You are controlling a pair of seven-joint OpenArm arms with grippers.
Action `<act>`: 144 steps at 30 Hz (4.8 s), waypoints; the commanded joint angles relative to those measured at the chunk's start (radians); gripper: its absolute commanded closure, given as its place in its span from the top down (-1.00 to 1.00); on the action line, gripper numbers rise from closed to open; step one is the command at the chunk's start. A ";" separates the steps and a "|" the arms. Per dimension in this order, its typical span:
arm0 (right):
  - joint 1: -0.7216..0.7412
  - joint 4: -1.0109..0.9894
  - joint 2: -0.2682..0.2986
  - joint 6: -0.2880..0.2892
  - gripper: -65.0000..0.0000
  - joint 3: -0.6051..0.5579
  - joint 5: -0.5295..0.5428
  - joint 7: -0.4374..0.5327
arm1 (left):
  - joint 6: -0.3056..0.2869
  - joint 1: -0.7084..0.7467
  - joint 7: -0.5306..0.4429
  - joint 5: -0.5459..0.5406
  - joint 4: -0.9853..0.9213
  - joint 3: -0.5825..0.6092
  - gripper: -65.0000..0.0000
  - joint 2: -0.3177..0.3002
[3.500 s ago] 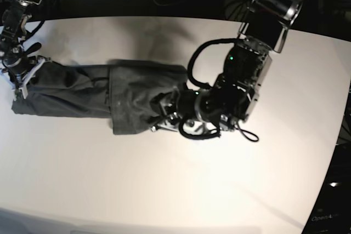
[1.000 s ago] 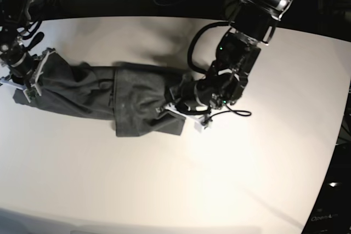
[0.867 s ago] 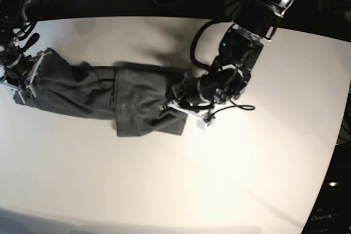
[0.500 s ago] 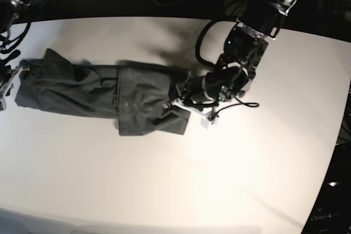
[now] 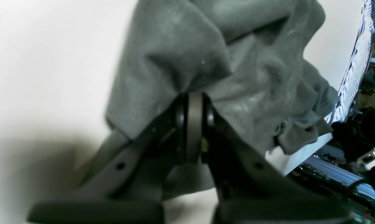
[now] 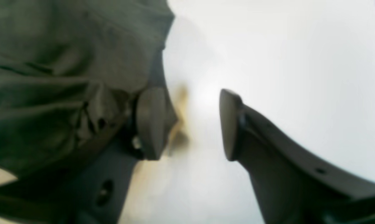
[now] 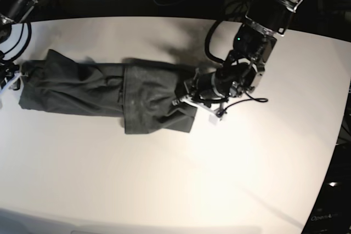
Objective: Fold the T-shirt properly
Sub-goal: 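Hold the strip end with the left gripper while the right gripper releases, then grasp the strip end with the right gripper and lift it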
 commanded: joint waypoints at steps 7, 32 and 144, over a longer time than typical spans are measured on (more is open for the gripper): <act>0.062 -0.006 0.022 -0.004 -0.03 -0.050 0.015 -0.084 | 0.206 0.094 0.074 0.232 -0.016 0.006 -0.91 -0.061; 0.062 -0.008 0.047 -0.004 0.98 -0.084 0.017 -0.073 | 0.206 0.095 0.074 0.232 -0.014 0.006 -0.91 -0.061; 0.059 -0.280 -0.047 -0.004 -0.98 -0.232 0.132 0.091 | 0.206 0.098 0.077 0.234 -0.014 -0.066 -0.91 -0.111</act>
